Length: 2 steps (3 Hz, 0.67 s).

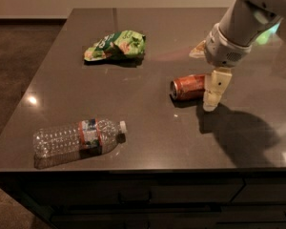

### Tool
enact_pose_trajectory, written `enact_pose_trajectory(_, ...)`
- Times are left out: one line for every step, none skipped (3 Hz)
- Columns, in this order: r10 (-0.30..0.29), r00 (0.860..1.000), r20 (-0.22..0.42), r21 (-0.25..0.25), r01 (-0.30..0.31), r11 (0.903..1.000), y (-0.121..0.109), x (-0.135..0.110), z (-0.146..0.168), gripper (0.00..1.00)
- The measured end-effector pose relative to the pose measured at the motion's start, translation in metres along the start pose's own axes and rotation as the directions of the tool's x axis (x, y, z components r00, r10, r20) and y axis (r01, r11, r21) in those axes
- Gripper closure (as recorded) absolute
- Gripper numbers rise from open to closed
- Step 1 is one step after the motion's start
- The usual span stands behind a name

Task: Place coke can upright

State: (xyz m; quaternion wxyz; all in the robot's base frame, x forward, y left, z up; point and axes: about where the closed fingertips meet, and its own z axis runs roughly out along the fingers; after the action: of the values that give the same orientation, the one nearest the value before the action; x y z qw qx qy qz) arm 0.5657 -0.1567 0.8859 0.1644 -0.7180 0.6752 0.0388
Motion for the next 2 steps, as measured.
enact_pose_trajectory(-0.061,0.998,0.019,-0.038,0.062,0.9974,-0.001,-0.012,0.017,0.00)
enact_pose_trajectory(-0.113,0.994,0.016,-0.073,0.113,0.9908,0.001,-0.022,0.029,0.00)
